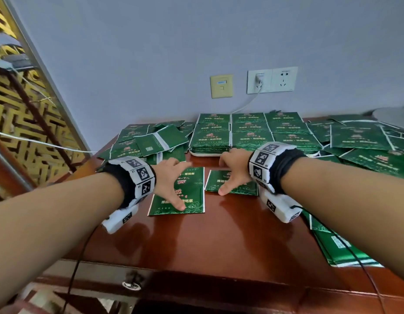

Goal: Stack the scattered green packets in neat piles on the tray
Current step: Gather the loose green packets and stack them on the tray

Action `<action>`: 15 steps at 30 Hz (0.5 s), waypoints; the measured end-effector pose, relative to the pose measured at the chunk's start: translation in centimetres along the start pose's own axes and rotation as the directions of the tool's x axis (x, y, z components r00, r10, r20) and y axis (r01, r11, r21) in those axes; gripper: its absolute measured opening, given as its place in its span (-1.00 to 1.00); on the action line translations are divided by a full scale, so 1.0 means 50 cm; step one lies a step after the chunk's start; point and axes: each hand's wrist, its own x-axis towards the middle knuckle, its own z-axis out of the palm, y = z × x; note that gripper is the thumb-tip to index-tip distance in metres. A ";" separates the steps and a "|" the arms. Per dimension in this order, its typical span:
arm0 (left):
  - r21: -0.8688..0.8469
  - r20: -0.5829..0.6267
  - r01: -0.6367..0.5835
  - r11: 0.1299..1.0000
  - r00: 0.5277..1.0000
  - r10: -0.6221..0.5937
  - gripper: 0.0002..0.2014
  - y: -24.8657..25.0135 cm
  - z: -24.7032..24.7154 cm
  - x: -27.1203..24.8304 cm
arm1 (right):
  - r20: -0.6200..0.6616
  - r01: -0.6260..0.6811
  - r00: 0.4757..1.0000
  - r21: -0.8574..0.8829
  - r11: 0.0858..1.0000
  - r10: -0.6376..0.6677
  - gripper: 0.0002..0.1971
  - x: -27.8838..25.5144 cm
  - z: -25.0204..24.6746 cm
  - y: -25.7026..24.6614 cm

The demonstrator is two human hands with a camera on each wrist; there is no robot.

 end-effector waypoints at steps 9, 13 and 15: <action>0.016 0.137 0.029 0.999 0.990 -0.031 0.26 -0.003 0.001 0.050 | 0.071 -0.050 0.996 -0.032 0.998 0.052 0.13 0.035 0.034 0.011; -0.032 0.099 0.023 0.999 0.995 -0.020 0.23 -0.006 0.006 0.064 | 0.091 -0.085 0.992 -0.006 0.996 0.085 0.14 0.043 0.034 0.005; -0.070 0.078 0.017 0.997 0.997 -0.012 0.22 -0.007 0.010 0.065 | 0.091 -0.100 0.991 0.001 0.995 0.099 0.14 0.044 0.033 0.003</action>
